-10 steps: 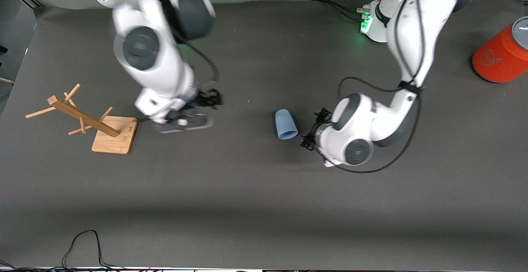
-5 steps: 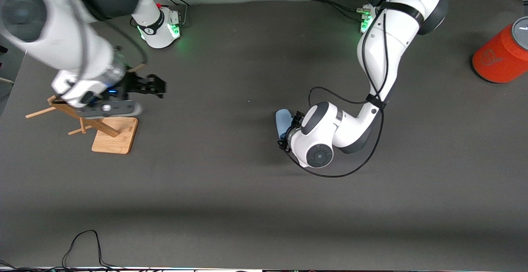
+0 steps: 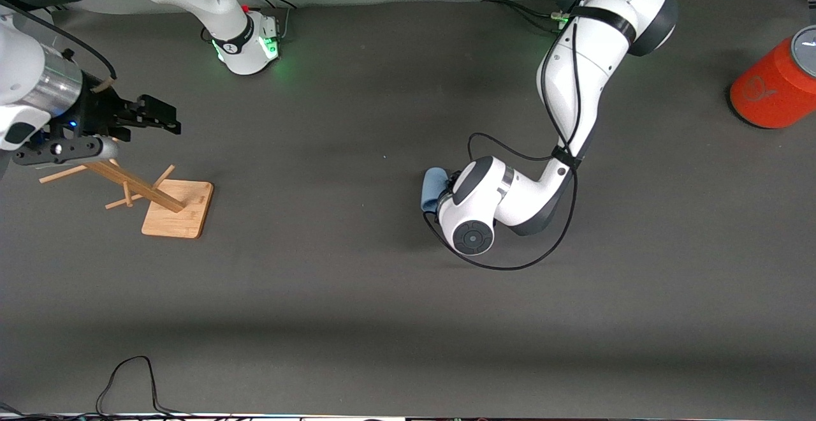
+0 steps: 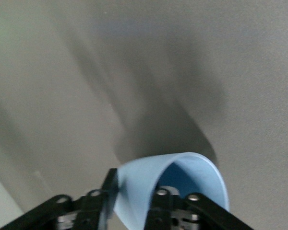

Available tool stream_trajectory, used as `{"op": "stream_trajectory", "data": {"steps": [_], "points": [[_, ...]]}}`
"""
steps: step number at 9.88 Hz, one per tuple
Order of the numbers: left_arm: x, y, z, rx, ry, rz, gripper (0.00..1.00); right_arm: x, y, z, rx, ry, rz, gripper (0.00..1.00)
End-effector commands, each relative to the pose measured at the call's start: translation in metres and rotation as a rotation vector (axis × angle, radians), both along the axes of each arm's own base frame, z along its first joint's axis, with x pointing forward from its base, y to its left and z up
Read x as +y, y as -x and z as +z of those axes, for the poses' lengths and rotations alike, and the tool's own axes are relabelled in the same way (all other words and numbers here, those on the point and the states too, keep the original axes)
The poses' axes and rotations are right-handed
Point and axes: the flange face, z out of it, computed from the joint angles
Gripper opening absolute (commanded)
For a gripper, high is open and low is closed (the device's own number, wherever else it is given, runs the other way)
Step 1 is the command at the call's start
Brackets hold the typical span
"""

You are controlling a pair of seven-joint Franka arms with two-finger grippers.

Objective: Rotate and upright cup with both arms
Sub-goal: 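Rotate the blue cup upright and set it down with the left gripper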

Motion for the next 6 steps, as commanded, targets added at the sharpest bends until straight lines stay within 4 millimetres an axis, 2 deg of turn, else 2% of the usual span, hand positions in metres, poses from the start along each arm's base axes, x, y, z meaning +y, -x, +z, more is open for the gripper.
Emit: {"op": "stream_trajectory", "data": {"steps": [1, 3, 4, 6], "points": [[-0.001, 0.001, 0.033, 0.003, -0.021, -0.032, 0.00, -0.015, 0.005, -0.010, -0.033, 0.006, 0.048, 1.00], [-0.007, -0.005, 0.097, -0.096, 0.002, 0.010, 0.00, -0.024, 0.013, -0.028, -0.069, 0.010, 0.044, 1.00], [-0.014, -0.011, 0.107, -0.179, -0.059, 0.128, 0.00, -0.025, 0.015, -0.034, -0.077, 0.018, 0.044, 1.00], [-0.040, -0.003, 0.097, -0.378, -0.234, 0.242, 0.00, -0.024, 0.017, -0.027, -0.086, 0.019, 0.048, 1.00]]}}
